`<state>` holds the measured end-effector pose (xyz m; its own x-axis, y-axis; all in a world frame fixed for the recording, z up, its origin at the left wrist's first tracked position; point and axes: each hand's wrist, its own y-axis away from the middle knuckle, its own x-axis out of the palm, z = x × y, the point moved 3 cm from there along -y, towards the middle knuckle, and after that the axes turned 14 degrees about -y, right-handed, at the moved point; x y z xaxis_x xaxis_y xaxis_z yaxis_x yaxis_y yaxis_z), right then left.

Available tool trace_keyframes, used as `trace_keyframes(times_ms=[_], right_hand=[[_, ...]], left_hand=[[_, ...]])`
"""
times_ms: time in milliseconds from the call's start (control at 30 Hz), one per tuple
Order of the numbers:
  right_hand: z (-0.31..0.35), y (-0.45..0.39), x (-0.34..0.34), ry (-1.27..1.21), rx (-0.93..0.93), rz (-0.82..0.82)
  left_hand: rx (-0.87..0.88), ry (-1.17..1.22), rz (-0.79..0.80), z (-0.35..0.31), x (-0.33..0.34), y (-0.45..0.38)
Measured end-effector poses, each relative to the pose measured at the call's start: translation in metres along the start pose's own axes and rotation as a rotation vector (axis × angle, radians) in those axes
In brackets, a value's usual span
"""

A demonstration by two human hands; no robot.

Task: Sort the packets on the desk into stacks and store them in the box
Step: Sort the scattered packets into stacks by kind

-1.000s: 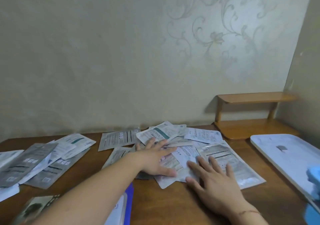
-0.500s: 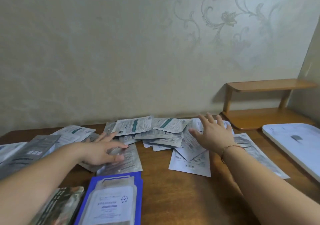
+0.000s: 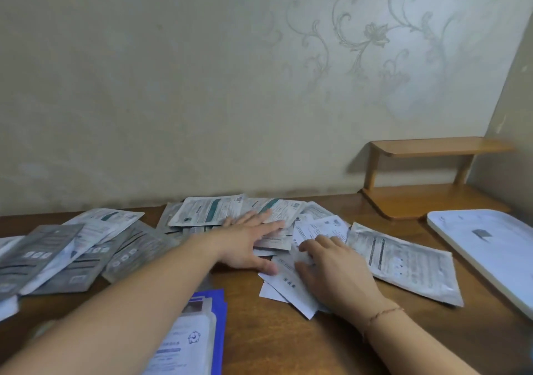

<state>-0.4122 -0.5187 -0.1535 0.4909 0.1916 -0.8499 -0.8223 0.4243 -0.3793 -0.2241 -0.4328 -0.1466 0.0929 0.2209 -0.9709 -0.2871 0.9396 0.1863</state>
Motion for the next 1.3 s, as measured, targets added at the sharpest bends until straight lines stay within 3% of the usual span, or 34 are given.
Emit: trace_keyframes(times_ms=[133,233,333,433,567,667,867,933,1000,1100,1200,1300], right_hand=[[-0.011,0.015,0.001,0.064,-0.052,-0.105],[-0.013,0.018,-0.005,-0.115,-0.022,-0.171],[-0.015,0.018,-0.007,-0.158,0.031,-0.147],[-0.016,0.017,-0.009,-0.136,0.136,-0.054],[-0.011,0.017,-0.011,-0.154,0.092,-0.014],[-0.013,0.020,-0.009,-0.232,0.124,0.029],[-0.016,0.020,-0.002,-0.295,0.105,0.063],[-0.012,0.022,-0.009,-0.334,0.029,0.004],[-0.002,0.028,-0.022,-0.511,-0.014,-0.202],[0.010,0.034,-0.049,-1.057,0.085,-0.591],[0.024,0.035,-0.063,-1.408,0.293,-0.539],[0.032,0.043,-0.062,-1.404,0.343,-0.436]], left_hand=[[-0.046,-0.195,-0.105,0.012,-0.005,0.002],[-0.066,-0.295,-0.161,0.026,-0.010,0.018],[-0.102,-0.250,-0.184,0.063,-0.001,0.043],[-0.106,-0.055,-0.215,0.096,0.015,0.075],[-0.091,0.001,-0.164,0.127,0.029,0.106],[-0.193,-0.072,-0.035,0.121,0.026,0.120],[-0.197,-0.150,-0.167,0.059,-0.003,0.136],[-0.151,-0.078,-0.269,0.028,-0.017,0.140],[-0.100,-0.038,-0.298,0.001,-0.028,0.142],[-0.136,0.291,-0.308,-0.030,-0.042,0.138],[-0.152,0.970,-0.236,-0.049,-0.049,0.132],[-0.061,1.382,-0.081,-0.069,-0.053,0.130]])
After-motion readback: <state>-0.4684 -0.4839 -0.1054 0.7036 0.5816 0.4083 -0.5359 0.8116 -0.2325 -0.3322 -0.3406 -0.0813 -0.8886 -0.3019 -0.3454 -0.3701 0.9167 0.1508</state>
